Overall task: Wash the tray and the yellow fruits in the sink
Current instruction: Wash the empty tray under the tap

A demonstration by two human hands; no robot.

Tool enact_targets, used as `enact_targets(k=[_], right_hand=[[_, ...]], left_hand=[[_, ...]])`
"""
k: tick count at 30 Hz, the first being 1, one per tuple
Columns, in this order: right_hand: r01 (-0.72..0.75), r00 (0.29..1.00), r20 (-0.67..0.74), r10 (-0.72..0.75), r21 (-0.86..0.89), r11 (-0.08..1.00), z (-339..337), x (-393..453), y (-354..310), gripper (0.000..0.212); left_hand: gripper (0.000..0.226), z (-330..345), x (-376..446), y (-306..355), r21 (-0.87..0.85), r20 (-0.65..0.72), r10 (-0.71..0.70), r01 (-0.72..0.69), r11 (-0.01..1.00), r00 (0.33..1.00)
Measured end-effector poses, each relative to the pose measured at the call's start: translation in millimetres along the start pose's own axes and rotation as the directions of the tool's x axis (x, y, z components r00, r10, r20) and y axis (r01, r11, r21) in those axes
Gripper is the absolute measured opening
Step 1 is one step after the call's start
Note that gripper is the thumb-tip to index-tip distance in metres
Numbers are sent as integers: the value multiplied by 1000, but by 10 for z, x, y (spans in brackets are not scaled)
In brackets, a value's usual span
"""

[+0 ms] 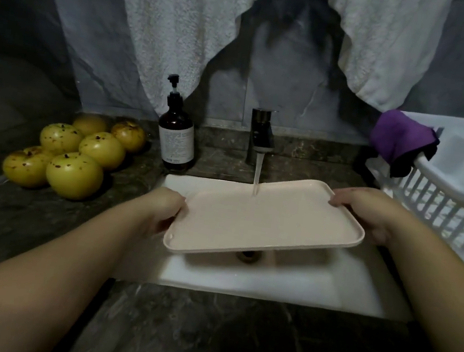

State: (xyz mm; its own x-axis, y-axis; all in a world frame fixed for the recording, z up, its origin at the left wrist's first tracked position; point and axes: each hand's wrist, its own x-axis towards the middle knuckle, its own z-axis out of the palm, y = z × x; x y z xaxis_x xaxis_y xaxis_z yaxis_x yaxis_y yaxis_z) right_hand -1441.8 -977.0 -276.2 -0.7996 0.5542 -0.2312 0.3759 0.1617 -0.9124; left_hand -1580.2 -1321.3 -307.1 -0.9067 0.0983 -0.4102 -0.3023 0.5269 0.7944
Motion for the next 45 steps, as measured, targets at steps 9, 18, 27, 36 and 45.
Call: enact_targets(k=[9, 18, 27, 36, 45], right_hand=[[-180, 981, 45, 188, -148, 972, 152, -56, 134, 31], [-208, 967, 111, 231, -186, 960, 419, -121, 332, 34], [-181, 951, 189, 244, -301, 936, 427, -85, 430, 36], [-156, 974, 137, 183, -189, 970, 435, -40, 449, 38], [5, 1000, -9, -4, 93, 996, 294, -74, 364, 40]], left_hand=[[37, -418, -264, 95, -123, 42, -10, 15, 992, 999], [48, -469, -456, -17, -242, 27, 122, -112, 964, 992], [49, -371, -413, -73, -317, 62, 260, -228, 921, 964], [66, -354, -357, -114, -314, -24, 302, -294, 903, 953], [72, -196, -298, -128, -293, -38, 210, -212, 932, 977]])
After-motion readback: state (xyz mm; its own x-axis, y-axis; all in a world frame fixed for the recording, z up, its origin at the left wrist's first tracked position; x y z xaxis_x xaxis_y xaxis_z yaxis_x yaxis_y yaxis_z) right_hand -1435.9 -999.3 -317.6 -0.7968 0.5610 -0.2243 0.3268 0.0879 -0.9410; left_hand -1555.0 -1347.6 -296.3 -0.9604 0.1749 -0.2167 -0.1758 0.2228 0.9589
